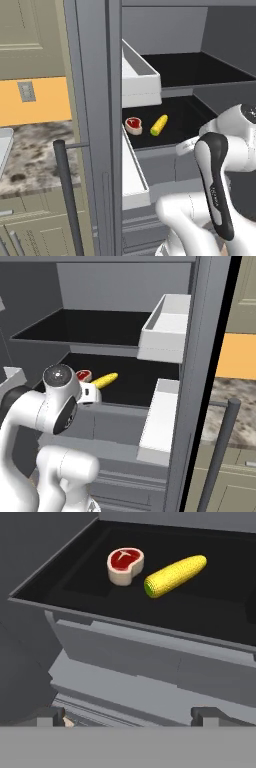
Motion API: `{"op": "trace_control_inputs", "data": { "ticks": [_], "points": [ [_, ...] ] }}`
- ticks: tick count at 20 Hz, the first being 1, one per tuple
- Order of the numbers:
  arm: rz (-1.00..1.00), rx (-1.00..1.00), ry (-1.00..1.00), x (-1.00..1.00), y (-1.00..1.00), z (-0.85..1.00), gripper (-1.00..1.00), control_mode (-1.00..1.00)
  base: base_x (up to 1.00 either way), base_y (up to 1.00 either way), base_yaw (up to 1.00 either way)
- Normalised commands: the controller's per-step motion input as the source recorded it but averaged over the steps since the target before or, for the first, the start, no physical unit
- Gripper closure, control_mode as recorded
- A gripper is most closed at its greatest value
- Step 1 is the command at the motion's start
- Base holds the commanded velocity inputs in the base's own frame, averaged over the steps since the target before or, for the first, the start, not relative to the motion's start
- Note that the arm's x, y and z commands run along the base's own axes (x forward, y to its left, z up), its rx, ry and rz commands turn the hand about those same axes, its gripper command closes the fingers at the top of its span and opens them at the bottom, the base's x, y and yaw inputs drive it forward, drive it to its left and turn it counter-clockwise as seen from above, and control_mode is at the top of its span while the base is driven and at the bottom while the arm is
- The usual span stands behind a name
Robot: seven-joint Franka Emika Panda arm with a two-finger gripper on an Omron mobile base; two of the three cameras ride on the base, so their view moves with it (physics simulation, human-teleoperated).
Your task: Place one corn and one steak in each tupperware on the nearby counter, to pack two identical lunches.
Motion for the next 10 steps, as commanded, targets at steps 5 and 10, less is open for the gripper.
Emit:
{"op": "trace_control_inputs", "data": {
  "ticks": [5, 10],
  "points": [
    [0.0, 0.0, 0.06, 0.7, 0.46, -0.14, -1.0, -1.0, 0.0, 0.0, 0.0],
    [0.0, 0.0, 0.02, 0.68, 0.35, -0.12, -1.0, -1.0, 0.0, 0.0, 0.0]
  ]
}}
